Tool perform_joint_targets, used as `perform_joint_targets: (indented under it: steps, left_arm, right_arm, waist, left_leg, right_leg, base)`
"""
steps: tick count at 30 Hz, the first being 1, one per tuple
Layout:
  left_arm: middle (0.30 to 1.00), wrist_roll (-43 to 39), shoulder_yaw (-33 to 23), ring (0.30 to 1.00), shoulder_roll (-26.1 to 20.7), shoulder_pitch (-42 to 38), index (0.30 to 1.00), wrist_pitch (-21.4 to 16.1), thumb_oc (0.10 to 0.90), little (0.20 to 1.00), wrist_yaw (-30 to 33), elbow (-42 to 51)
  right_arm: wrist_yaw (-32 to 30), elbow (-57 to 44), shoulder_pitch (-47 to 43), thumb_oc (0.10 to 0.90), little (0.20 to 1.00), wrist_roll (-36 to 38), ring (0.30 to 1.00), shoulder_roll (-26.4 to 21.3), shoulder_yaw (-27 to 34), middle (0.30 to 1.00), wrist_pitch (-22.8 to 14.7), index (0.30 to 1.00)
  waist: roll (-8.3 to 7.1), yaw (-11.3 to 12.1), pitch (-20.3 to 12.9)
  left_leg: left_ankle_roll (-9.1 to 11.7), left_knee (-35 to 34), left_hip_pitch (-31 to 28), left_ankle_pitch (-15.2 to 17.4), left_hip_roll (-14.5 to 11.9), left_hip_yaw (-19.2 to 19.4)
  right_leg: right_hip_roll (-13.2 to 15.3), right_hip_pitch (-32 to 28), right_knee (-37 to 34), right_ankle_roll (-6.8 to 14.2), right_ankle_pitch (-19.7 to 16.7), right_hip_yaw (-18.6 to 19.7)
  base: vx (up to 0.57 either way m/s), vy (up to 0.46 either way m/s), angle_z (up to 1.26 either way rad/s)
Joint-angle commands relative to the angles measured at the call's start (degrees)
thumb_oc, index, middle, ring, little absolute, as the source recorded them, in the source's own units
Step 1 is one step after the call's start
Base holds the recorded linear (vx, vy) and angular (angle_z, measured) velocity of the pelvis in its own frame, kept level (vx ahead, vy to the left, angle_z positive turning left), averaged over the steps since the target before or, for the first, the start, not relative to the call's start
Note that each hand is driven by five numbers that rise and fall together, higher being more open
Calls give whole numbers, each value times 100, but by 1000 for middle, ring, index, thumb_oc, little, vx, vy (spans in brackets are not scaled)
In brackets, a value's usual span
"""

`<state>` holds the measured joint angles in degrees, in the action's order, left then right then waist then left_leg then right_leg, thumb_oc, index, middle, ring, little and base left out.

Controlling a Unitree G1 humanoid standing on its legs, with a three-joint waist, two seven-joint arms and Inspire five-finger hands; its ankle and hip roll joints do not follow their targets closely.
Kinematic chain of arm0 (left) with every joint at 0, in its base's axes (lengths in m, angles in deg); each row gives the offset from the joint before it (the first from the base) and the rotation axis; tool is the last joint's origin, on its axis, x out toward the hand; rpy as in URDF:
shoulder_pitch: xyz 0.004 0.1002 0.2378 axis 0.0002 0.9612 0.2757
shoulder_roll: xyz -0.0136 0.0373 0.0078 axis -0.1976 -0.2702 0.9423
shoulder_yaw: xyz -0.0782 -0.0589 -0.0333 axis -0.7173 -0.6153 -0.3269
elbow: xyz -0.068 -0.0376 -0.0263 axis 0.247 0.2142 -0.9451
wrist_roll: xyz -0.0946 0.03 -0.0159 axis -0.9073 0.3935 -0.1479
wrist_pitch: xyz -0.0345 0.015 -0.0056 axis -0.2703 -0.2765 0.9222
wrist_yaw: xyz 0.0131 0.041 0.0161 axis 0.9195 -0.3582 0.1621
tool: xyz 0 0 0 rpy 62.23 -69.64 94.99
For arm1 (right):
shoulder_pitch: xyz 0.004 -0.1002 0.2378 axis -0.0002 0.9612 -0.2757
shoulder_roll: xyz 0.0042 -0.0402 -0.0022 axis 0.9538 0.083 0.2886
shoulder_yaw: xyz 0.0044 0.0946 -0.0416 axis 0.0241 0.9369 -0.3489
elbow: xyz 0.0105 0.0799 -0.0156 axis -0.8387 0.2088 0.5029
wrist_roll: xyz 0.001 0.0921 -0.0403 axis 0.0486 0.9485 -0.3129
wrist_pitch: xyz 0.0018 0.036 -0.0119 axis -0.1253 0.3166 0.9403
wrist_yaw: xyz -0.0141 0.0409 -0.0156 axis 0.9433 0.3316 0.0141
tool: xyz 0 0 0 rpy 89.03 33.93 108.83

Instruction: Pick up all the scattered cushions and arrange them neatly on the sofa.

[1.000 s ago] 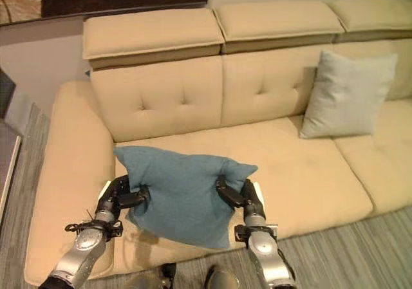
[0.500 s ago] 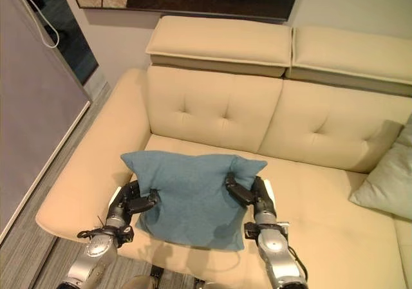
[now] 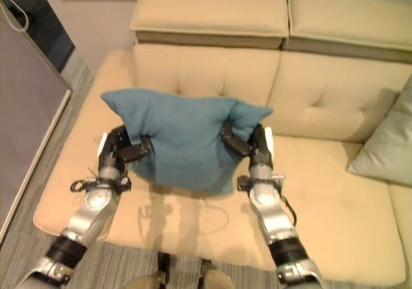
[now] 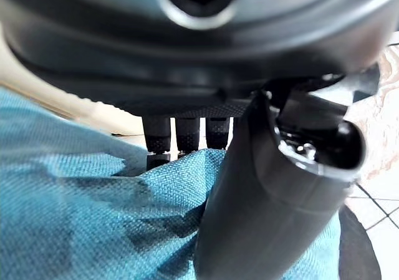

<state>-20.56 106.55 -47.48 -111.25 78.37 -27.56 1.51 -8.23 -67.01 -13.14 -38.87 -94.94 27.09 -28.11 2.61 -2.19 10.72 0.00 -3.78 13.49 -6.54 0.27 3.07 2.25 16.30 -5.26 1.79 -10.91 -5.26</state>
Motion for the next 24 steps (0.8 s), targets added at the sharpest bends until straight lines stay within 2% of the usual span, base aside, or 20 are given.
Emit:
perform_joint_targets:
  steps: [1,2,3,5,10,13,19,20,21,22,24]
  left_arm:
    - [300,313,806,300,55,-1878,300,-1192,400,300,160,229]
    - [300,306,801,300,55,-1914,300,-1204,400,300,156,202]
    - [300,294,883,300,32,-2429,300,-1258,400,300,319,-183]
    - [300,242,988,300,26,-2891,300,-1299,400,300,421,-556]
    - [300,40,1228,300,-186,-3782,300,-1316,400,300,439,-1379]
    - [300,15,1195,300,-304,-3775,300,-1291,400,300,454,-1381]
    - [307,151,1106,307,-155,-3379,307,-1201,405,307,490,-1302]
    - [549,192,1106,549,-122,-3330,549,-1185,566,549,464,-1323]
    - [634,211,1106,634,-105,-3303,634,-1174,623,634,452,-1357]
    - [900,257,1136,900,-93,-3263,900,-1130,800,900,414,-1427]
    - [900,387,1210,900,-178,-3348,900,-1051,800,900,382,-1690]
  right_arm:
    - [-354,-426,-1490,400,300,-411,300,-80,-490,300,-932,300]
    - [-358,-398,-1530,400,300,-407,300,-83,-497,300,-943,300]
    - [-607,-155,-2060,400,300,-584,300,-202,-645,300,-946,300]
    - [-814,128,-2550,400,300,-678,300,-329,-785,300,-933,300]
    - [-1006,907,-3523,400,300,-591,300,-434,-1192,300,-926,300]
    - [-979,1043,-3584,400,300,-496,300,-370,-1277,300,-904,300]
    - [-976,1086,-3168,400,300,-559,300,-55,-1234,300,-870,300]
    - [-978,1103,-3103,543,514,-593,514,-41,-1227,514,-871,514]
    - [-976,1115,-3063,579,568,-610,568,-17,-1219,568,-871,568]
    - [-978,1162,-2978,800,900,-667,900,-4,-1199,900,-862,900]
    - [-1039,1371,-3004,800,900,-719,900,-66,-1212,900,-853,900]
  waist:
    - [-194,70,-397]
    - [-190,64,-403]
    - [-181,33,-385]
    - [-181,-3,-358]
    - [-175,-13,-324]
    - [-149,-7,-305]
    - [-124,-18,-145]
    - [-124,-26,-128]
    - [-126,-32,-111]
    - [-128,-42,-97]
    - [-134,-45,-77]
  left_leg:
    - [356,-122,232,291,-107,-359]
    - [356,-122,264,284,-106,-363]
    - [399,-122,423,244,-81,-356]
    - [426,-122,617,164,-38,-367]
    - [478,-122,895,86,-17,-351]
    - [488,-122,967,65,-13,-347]
    - [499,-122,1087,35,19,-351]
    - [505,-122,1107,28,17,-351]
    - [510,-122,1124,24,15,-349]
    - [516,-122,1165,12,16,-354]
    - [525,-122,1202,21,1,-348]
  right_leg:
    - [153,-28,26,691,647,-130]
    - [155,3,26,691,643,-133]
    - [195,156,26,694,598,-147]
    - [244,337,26,703,532,-159]
    - [291,623,26,747,454,-135]
    - [305,697,26,750,451,-114]
    - [316,817,26,738,438,-127]
    - [314,836,26,738,440,-128]
    - [315,854,26,736,437,-127]
    - [318,893,26,734,424,-130]
    - [315,929,26,744,422,-133]
  base:
    - [-71,40,-12]
    - [-48,64,-3]
    - [-31,58,5]
    - [-34,61,4]
    - [7,29,-1]
    - [25,36,-9]
    - [6,9,-2]
    - [0,0,0]
    - [0,0,0]
    - [0,0,0]
    - [-5,-5,2]
